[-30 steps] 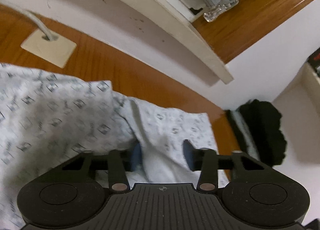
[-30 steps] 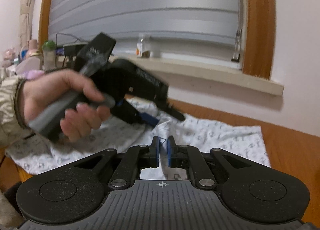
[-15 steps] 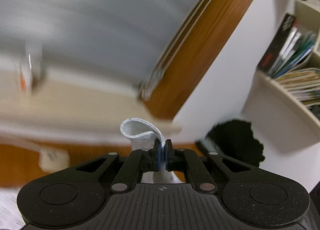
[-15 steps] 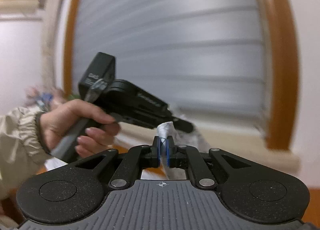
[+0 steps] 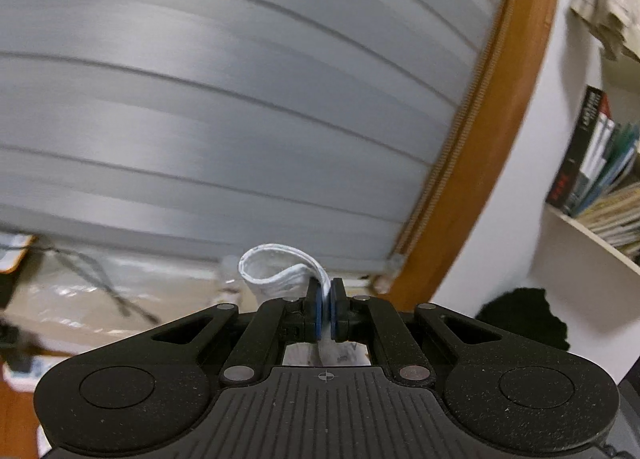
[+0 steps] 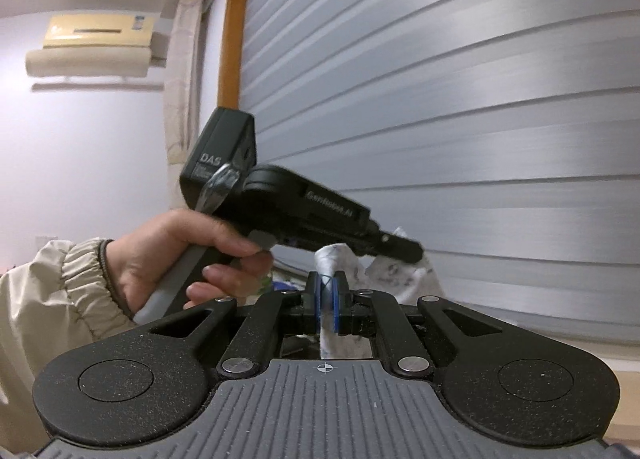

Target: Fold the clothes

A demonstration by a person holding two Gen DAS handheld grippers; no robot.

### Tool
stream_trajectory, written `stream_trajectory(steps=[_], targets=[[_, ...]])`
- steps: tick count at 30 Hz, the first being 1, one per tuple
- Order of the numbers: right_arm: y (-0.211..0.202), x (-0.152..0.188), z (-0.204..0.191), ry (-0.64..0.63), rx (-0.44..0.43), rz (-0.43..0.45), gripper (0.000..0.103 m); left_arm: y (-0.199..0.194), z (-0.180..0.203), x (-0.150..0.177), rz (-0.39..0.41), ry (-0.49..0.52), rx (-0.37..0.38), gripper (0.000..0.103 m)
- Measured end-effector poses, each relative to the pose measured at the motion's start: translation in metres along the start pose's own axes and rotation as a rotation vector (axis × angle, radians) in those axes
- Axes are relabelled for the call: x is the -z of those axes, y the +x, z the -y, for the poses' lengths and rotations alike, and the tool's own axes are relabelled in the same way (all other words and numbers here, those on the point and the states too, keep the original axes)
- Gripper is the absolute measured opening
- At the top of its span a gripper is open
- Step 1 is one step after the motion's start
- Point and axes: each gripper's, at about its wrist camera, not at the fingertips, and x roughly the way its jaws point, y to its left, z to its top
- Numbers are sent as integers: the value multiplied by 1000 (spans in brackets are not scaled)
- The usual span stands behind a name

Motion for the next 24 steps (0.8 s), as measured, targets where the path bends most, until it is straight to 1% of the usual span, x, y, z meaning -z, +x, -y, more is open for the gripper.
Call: stream_trajectory(steps=[4,11,14,17,19,21,22,23,24], targets=[[17,4,-8,-6,-16,-28,7,-12,-33,15,-6,-38,-21,4],[48,21,-23,-14,-50,-91,7,-16,-82,36,-39,-84,-43,4],[69,38,-31,-14,-71,-132,7,-13,-102,51,-65,-100,-59,4],[96,63,-42,3,-101,-186,7,-11,-132,75,-95,-123,-94,4],[118,86,-52,9,-126,-232,7,-9,-157,95,-124,-149,-137,5],[141,115,-64,9,-129,-279,8,-7,-183,117,-158,-173,-193,9],[153,130,-69,18,-126,-310,13,-6,-197,130,-178,-188,-236,12],[163,144,-74,34,-136,-350,22,-7,-211,142,-193,-201,-279,12],[170,158,-78,50,-155,-393,24,-8,-223,153,-204,-210,-321,12]])
